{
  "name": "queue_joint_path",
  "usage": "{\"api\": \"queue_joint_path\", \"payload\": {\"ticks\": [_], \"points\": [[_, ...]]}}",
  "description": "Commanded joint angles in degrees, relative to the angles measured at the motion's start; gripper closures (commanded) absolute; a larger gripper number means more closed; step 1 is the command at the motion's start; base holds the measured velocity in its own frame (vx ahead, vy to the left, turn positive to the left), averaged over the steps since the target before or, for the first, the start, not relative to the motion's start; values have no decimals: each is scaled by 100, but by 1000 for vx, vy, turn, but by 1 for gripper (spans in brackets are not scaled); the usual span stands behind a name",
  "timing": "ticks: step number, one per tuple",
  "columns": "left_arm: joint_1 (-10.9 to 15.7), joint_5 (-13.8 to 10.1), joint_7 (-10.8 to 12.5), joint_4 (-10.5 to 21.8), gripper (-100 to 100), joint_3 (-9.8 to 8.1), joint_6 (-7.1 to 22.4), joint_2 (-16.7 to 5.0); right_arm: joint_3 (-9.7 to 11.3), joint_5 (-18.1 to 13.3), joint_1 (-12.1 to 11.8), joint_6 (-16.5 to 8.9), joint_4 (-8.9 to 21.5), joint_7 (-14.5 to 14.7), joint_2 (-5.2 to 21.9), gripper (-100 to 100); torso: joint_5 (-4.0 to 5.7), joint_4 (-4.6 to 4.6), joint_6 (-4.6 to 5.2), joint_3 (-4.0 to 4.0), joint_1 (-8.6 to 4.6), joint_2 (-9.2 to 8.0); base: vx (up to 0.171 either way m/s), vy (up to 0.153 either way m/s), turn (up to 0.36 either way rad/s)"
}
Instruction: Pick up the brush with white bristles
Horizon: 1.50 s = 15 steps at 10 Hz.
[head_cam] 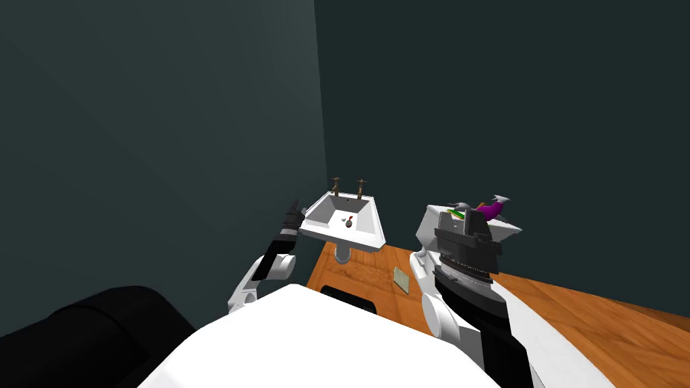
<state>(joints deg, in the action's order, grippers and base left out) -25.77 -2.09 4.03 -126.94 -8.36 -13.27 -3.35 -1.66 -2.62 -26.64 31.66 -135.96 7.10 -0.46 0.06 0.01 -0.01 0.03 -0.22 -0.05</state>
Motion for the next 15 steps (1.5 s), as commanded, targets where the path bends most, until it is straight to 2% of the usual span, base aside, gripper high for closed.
{"api": "queue_joint_path", "payload": {"ticks": [1,2,3,4,5,6,7,8,9,10,11,12,13,14,15], "points": [[121,24,41,7,-100,-233,286,-83,0,0,0,0,0,0,0,0,0,0,0,0,0,0,3,-49,-219],[234,45,92,8,-100,-418,472,-153,0,0,1,0,0,0,0,0,-1,-1,4,-2,3,3,0,-78,-346],[234,45,92,8,-100,-463,560,-153,1,0,1,0,0,0,0,0,0,-1,5,-3,-4,4,4,-56,-90],[354,73,151,13,-100,-701,786,-220,0,0,0,0,0,0,0,0,0,-1,-1,-2,2,4,11,-67,-240],[354,73,151,13,-100,-711,843,-220,0,0,1,0,0,0,0,0,0,-1,4,-4,-1,6,12,-46,-105],[481,108,216,22,-100,-954,1081,-285,0,0,0,0,0,0,0,0,-1,-2,-1,-3,5,6,14,-45,-244],[481,108,216,22,-100,-974,1146,-285,0,0,1,0,0,0,0,0,-2,-2,3,-4,7,7,17,-36,-129],[612,149,288,33,-100,-1220,1332,-351,0,0,0,0,0,0,0,0,-2,-2,-2,-4,9,7,26,-53,-252],[612,149,288,33,-100,-1251,1462,-351,0,0,0,0,0,0,0,0,-1,-2,3,-6,4,10,23,-42,-116],[748,198,368,48,-100,-1451,1630,-418,0,0,-1,0,0,0,0,0,-2,-2,-2,-5,7,9,28,-58,-264],[748,198,368,48,-100,-1542,1756,-418,0,0,0,0,0,0,0,0,-1,-3,3,-6,3,11,21,-43,-124],[748,198,368,48,-100,-1542,1804,-418,-1,0,-1,0,0,0,0,0,-2,-2,-3,-5,7,8,7,-17,27],[889,252,454,66,-100,-1797,2007,-486,-1,0,-1,0,0,0,1,0,-4,-1,-4,-2,15,3,22,-34,-243],[889,252,454,66,-100,-1845,2154,-486,0,0,0,0,0,0,0,0,-3,-1,2,-4,11,6,25,-32,-162],[1033,312,546,87,-100,-2050,2312,-556,-1,0,-1,0,0,0,0,0,-3,-2,-2,-5,11,7,42,-55,-265]]}}
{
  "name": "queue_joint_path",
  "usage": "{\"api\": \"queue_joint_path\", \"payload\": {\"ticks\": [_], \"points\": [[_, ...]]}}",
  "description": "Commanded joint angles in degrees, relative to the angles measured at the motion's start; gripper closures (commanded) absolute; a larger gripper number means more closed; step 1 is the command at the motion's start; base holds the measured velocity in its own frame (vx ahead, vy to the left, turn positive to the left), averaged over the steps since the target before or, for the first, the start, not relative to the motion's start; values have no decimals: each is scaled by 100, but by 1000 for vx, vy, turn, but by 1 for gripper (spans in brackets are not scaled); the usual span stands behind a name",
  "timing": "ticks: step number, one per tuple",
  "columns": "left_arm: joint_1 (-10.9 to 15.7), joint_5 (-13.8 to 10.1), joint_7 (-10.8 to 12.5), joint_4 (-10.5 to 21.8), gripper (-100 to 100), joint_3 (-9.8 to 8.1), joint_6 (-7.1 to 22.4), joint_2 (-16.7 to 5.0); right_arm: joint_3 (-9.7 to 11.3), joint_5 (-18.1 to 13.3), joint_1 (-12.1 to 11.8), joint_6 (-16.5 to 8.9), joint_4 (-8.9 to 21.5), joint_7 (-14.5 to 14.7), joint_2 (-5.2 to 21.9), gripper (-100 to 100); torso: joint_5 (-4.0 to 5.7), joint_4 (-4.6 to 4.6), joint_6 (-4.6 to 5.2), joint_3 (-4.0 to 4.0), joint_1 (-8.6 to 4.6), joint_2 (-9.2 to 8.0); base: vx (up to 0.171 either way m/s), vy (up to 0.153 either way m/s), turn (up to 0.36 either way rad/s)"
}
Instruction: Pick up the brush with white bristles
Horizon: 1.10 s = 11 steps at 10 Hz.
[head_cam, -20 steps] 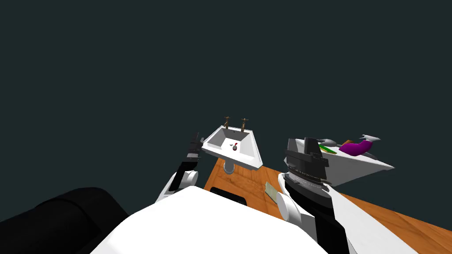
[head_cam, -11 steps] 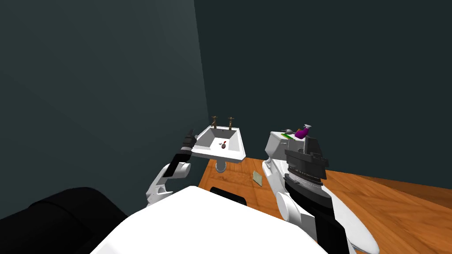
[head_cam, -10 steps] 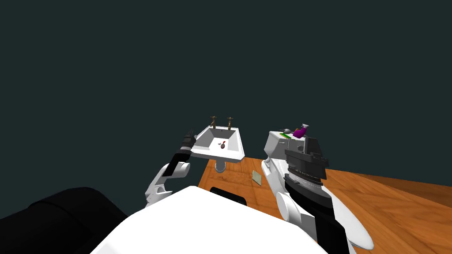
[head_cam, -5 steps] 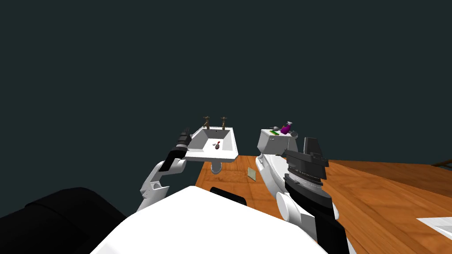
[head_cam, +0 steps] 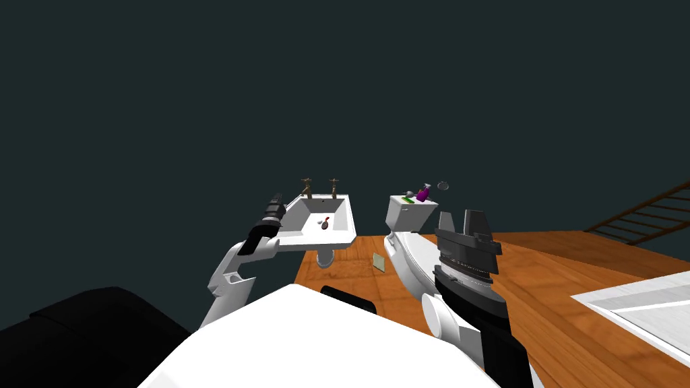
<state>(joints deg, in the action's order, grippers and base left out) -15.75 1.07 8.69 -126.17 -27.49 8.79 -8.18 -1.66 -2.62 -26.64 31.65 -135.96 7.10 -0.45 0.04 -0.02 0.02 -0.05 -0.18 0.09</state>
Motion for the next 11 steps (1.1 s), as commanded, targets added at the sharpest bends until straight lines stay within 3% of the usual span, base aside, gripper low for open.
{"api": "queue_joint_path", "payload": {"ticks": [1,2,3,4,5,6,7,8,10,11], "points": [[31,-4,79,10,-100,-244,286,-73,0,0,0,0,0,0,0,0,0,0,0,0,0,0,42,-38,-138],[31,-4,79,10,-100,-244,311,-73,-1,0,-1,0,0,0,0,0,-1,-1,-6,0,5,-1,17,-14,13],[179,61,177,33,-100,-501,494,-143,-1,0,-1,0,0,0,0,0,-3,1,-7,4,12,-8,26,-41,-272],[179,61,177,33,-100,-565,652,-143,0,0,0,0,0,0,0,0,-1,1,-1,4,5,-7,32,-35,-159],[331,131,280,59,-100,-784,815,-212,-1,0,-1,0,0,0,0,0,-1,1,-6,3,5,-6,56,-46,-289],[331,131,280,59,-100,-895,973,-212,0,0,0,0,0,0,0,0,0,-1,-1,-2,3,3,54,-28,-142],[331,131,280,59,-100,-895,1070,-212,-1,0,-1,0,0,0,0,0,-2,-2,-7,-2,7,3,22,-11,39],[486,206,389,87,-100,-1151,1240,-277,-1,0,-1,0,0,0,0,0,-3,0,-9,3,13,-6,45,-32,-301],[486,206,389,87,-100,-1232,1464,-277,-1,0,-1,0,0,0,0,0,-2,-1,-7,0,7,-1,32,-20,-56],[642,286,503,118,-100,-1490,1664,-338,-1,0,-1,0,0,0,0,0,-3,1,-9,5,12,-9,42,-33,-286]]}}
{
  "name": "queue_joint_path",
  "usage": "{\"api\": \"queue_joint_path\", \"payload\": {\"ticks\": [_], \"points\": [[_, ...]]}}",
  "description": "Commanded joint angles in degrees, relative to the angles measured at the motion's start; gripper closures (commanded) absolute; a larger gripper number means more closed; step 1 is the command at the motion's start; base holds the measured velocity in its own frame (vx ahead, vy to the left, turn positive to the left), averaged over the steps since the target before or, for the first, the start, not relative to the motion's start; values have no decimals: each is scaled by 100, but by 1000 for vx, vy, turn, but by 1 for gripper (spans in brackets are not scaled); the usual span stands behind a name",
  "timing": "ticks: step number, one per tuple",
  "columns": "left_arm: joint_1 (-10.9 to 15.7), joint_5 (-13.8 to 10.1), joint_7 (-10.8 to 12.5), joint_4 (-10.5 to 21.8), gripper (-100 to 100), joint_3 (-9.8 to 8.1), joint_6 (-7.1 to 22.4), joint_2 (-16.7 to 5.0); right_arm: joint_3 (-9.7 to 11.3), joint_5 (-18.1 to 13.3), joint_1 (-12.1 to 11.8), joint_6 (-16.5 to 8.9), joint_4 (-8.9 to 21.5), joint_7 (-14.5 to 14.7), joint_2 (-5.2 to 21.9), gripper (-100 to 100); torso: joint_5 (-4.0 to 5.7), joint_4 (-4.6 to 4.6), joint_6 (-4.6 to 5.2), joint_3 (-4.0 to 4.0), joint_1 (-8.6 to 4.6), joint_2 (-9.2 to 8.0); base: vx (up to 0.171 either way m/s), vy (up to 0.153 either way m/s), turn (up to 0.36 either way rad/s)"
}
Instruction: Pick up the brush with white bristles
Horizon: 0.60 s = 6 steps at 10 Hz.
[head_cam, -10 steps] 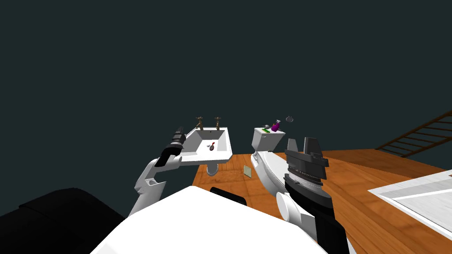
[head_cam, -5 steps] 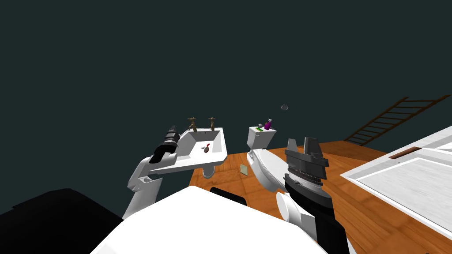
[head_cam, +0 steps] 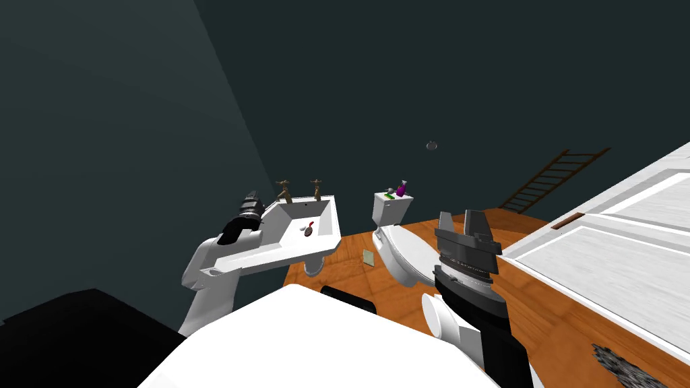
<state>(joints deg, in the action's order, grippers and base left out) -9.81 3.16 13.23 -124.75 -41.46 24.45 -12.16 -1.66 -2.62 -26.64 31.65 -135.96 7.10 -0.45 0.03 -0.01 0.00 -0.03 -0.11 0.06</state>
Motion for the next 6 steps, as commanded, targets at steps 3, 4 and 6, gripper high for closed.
{"api": "queue_joint_path", "payload": {"ticks": [3,4,6], "points": [[206,160,169,9,-100,-528,577,4,0,0,0,0,0,0,0,0,-1,-2,-1,-3,2,5,53,-19,-191],[206,160,169,9,-100,-528,715,4,-1,0,-1,0,0,0,0,0,-2,-2,-8,-3,3,5,29,-10,27],[365,246,291,43,-100,-881,1054,-46,0,0,0,0,0,0,0,0,-1,0,-2,0,1,0,44,-21,-198]]}}
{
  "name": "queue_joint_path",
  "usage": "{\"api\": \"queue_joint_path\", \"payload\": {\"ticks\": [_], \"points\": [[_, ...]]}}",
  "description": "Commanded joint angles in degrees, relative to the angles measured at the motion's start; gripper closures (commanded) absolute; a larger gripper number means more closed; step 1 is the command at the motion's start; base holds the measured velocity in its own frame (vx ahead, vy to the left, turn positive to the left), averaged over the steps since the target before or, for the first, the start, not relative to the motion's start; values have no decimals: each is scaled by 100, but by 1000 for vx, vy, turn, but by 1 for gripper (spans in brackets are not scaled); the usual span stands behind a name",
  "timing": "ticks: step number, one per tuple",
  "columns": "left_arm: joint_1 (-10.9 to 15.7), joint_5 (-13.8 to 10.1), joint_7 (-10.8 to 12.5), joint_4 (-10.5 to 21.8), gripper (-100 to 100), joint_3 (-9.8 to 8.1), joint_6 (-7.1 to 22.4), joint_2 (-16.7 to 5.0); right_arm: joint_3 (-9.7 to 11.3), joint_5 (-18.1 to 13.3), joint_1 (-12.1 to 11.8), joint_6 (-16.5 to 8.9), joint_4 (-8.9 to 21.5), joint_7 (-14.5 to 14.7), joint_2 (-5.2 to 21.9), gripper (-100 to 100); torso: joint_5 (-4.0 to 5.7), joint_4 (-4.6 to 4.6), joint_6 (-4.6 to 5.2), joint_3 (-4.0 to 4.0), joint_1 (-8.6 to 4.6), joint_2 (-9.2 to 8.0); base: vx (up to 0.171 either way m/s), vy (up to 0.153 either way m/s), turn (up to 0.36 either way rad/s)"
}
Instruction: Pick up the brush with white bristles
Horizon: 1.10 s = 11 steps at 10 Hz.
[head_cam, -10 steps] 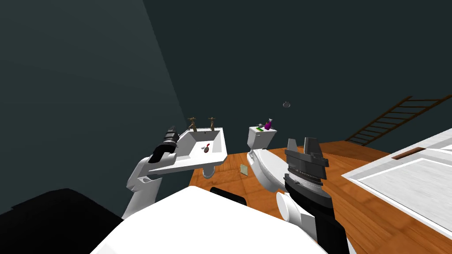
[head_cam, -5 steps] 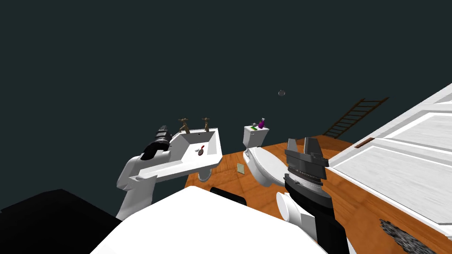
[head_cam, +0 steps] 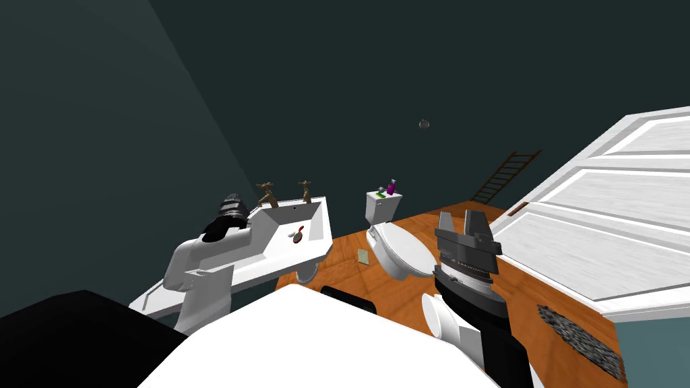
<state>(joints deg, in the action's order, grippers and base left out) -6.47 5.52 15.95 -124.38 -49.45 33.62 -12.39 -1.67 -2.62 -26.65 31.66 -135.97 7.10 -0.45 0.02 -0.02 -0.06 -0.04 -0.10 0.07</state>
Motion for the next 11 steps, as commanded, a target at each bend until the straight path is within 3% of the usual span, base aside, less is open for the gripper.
{"api": "queue_joint_path", "payload": {"ticks": [1,2,3,5,6,7,9,10,11], "points": [[31,10,18,6,-100,-82,214,-22,0,0,0,0,0,0,0,0,0,0,0,0,0,0,29,-4,-14],[190,99,144,39,-100,-341,417,-66,0,0,0,0,0,0,0,0,-1,1,-2,3,4,-5,51,-6,-288],[190,99,144,39,-100,-437,569,-66,0,0,1,0,0,0,0,0,0,0,5,0,4,1,58,0,-145],[347,189,272,72,-100,-791,972,-101,0,0,0,0,0,0,0,0,0,-2,5,-6,2,11,69,-10,-206],[347,189,272,72,-100,-791,1056,-101,0,0,-1,0,0,0,0,0,-1,-2,-4,-4,3,6,22,-6,42],[503,280,401,104,-100,-1064,1251,-128,-1,0,0,0,0,0,0,0,-1,1,-4,3,4,-6,45,-11,-257],[503,280,401,104,-100,-1145,1477,-128,0,0,0,0,0,0,0,0,-1,0,-2,0,6,-1,33,4,-82],[658,372,531,138,-100,-1416,1706,-145,-1,0,-1,0,0,0,0,0,-2,2,-4,5,5,-9,49,-6,-246],[658,372,531,138,-100,-1498,1832,-145,0,0,0,0,0,0,0,0,-1,0,3,1,3,-1,51,-1,-144]]}}
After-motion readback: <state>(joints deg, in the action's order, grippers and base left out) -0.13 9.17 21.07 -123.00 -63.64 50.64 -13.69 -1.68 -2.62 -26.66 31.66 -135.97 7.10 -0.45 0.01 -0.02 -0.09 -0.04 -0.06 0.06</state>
